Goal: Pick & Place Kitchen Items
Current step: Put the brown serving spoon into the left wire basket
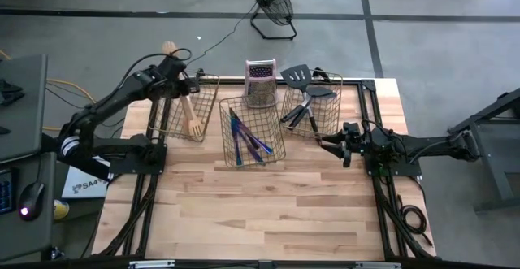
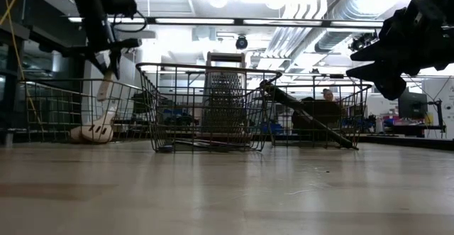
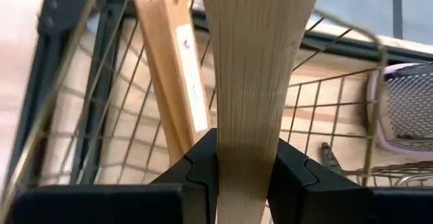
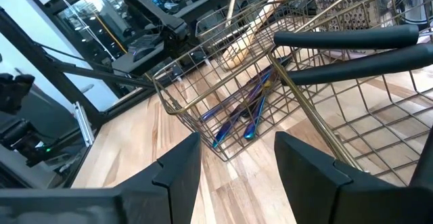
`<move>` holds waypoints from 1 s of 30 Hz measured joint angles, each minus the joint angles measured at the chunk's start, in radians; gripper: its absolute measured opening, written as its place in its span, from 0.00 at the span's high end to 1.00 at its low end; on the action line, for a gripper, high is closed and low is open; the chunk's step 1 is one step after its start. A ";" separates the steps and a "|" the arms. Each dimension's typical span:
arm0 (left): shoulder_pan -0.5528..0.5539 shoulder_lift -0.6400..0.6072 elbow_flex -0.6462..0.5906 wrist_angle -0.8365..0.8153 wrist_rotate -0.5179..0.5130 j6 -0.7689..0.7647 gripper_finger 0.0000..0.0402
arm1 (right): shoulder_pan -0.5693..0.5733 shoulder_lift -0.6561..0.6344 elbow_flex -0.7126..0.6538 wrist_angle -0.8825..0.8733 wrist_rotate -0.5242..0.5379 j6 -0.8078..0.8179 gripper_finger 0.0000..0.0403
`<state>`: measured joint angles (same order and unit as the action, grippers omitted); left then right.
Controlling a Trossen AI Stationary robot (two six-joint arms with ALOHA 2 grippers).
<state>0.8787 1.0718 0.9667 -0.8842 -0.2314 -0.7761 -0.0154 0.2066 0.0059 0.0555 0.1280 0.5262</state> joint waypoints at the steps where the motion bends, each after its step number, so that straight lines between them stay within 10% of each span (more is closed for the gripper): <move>1: 0.006 0.000 -0.009 -0.001 0.012 -0.014 0.81 | 0.000 0.000 0.000 0.000 0.000 0.000 0.55; 30: -0.029 0.006 -0.200 0.009 0.129 -0.332 0.81 | 0.000 0.000 0.000 0.000 0.000 0.000 0.55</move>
<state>0.8494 1.0780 0.7662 -0.8754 -0.1022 -1.1086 -0.0151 0.2066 0.0055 0.0558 0.1280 0.5262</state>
